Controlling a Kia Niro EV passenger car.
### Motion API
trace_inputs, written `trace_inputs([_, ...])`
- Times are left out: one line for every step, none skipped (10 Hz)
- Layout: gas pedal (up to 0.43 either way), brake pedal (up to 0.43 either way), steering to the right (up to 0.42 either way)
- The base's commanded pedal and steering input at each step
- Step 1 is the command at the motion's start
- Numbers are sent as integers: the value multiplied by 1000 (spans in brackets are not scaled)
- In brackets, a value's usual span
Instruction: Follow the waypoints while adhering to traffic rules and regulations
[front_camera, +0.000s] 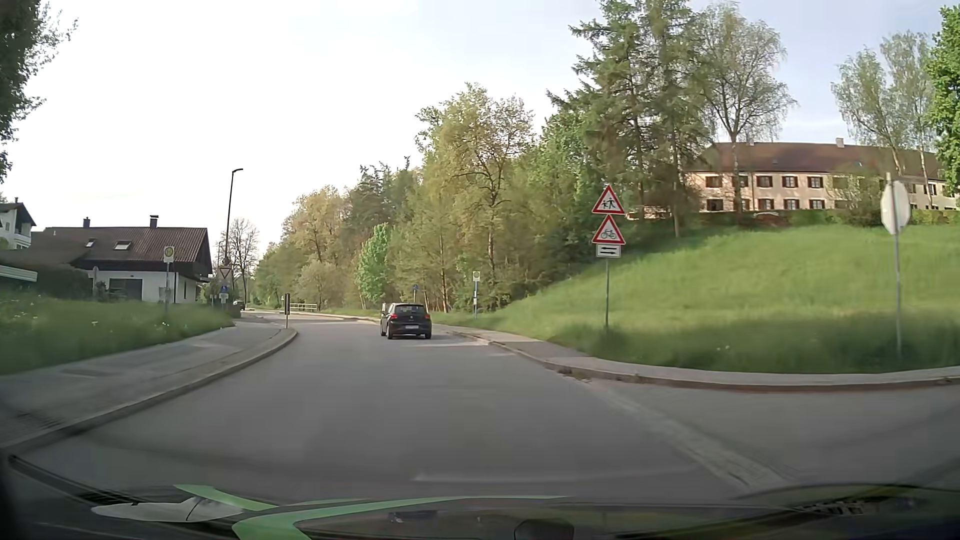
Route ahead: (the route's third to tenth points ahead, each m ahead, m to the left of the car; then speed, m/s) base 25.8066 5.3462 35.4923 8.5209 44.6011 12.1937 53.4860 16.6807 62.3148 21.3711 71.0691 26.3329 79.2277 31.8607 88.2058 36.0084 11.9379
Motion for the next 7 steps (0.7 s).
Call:
trace_inputs([177,0,-56])
trace_inputs([177,0,-51])
trace_inputs([177,0,-49])
trace_inputs([177,0,-49])
trace_inputs([177,0,-49])
trace_inputs([177,0,-50])
trace_inputs([177,0,-52])
